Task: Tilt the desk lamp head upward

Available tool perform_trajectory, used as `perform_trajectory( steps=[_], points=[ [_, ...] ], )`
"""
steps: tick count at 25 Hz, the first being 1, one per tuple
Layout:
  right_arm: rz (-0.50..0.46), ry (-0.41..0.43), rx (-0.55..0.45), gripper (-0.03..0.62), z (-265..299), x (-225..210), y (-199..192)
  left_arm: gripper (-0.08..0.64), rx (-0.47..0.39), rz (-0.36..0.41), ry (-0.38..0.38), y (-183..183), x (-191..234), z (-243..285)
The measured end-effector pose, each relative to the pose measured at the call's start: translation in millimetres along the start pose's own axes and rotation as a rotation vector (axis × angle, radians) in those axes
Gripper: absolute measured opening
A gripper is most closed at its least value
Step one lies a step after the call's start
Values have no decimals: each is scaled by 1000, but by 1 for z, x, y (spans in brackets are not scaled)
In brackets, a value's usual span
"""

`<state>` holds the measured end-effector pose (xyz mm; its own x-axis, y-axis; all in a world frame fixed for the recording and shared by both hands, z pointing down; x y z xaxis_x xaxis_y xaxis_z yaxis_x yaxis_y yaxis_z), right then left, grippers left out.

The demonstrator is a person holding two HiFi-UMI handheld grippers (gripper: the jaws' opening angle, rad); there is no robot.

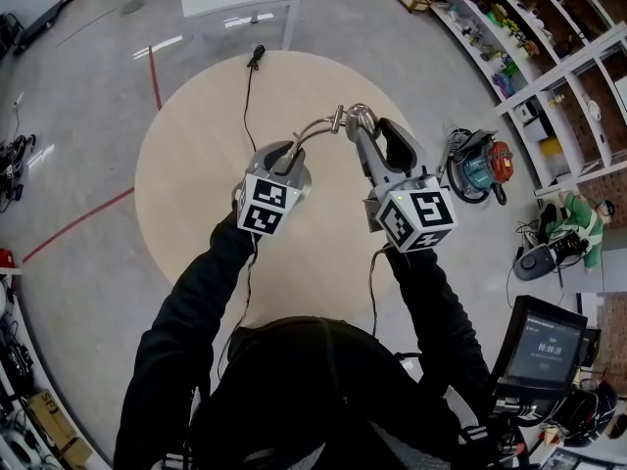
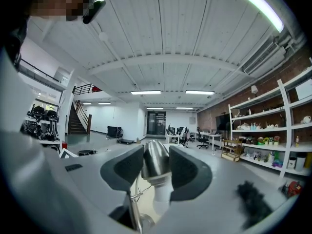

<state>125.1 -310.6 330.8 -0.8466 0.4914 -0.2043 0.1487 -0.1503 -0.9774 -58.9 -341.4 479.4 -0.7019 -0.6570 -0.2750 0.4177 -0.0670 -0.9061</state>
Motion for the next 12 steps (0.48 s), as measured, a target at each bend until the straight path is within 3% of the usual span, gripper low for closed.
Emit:
perform_trajectory(
  steps=[12],
  points=[
    [3,28,-15,166,6,6,6,72,-10,-10,8,4,1,0]
  ],
)
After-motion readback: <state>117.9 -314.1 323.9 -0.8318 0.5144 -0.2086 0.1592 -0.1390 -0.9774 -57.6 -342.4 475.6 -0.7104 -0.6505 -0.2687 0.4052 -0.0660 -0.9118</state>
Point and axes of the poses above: the fingertips, and each gripper's own axes: z forward along the fingers, x to its left, y out of its top, the point moved 9 cm from there along -z, backward along the fingers, and after that the axes turned 15 degrees about z, right-handed, at the moved point
